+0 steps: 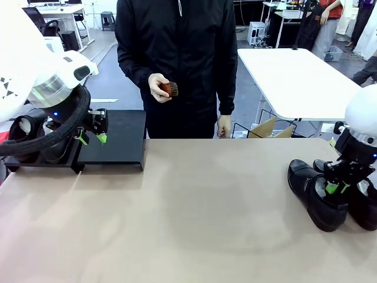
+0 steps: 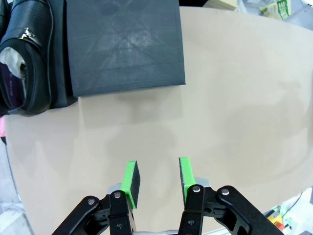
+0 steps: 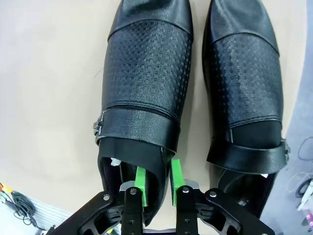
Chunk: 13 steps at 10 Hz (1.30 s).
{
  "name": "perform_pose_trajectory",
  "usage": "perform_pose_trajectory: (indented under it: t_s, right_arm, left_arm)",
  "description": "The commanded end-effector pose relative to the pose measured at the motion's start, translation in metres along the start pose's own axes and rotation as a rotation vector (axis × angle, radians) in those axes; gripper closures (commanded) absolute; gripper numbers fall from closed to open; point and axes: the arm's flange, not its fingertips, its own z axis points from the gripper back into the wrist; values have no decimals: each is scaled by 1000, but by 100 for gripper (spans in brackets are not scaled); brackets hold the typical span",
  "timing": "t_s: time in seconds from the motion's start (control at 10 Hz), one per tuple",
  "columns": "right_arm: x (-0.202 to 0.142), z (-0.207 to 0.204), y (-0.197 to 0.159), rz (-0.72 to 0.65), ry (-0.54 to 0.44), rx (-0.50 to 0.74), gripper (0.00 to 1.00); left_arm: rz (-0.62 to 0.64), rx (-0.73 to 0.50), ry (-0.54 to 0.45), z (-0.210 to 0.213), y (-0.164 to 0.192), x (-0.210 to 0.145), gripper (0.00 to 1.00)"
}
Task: Organize the shoes by placing them on the stand.
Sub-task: Pick up one Shoe and place it in the middle of the table.
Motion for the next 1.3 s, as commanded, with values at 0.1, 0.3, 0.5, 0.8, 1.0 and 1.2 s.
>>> perform_pose_trajectory:
  t_s: [0.1,0.3,0.5,0.8,1.0,1.2]
  right_arm:
    - [4,-17,2,24,26,-30,73]
    - [2,-21,1,58,10,-70,73]
    - [-1,-27,1,69,14,-77,73]
    - [-3,-27,2,100,-1,-57,100]
    - [-4,-26,0,105,-2,-60,100]
    - [-10,-19,-2,76,22,-44,100]
  left_arm:
    - [4,-20,-7,0,2,-1,55]
    - [4,-20,-7,0,2,-1,55]
    - [4,-20,-7,0,2,-1,55]
    - [4,-20,-7,0,2,-1,55]
    - [4,-20,-7,0,2,-1,55]
    - [4,-20,-7,0,2,-1,55]
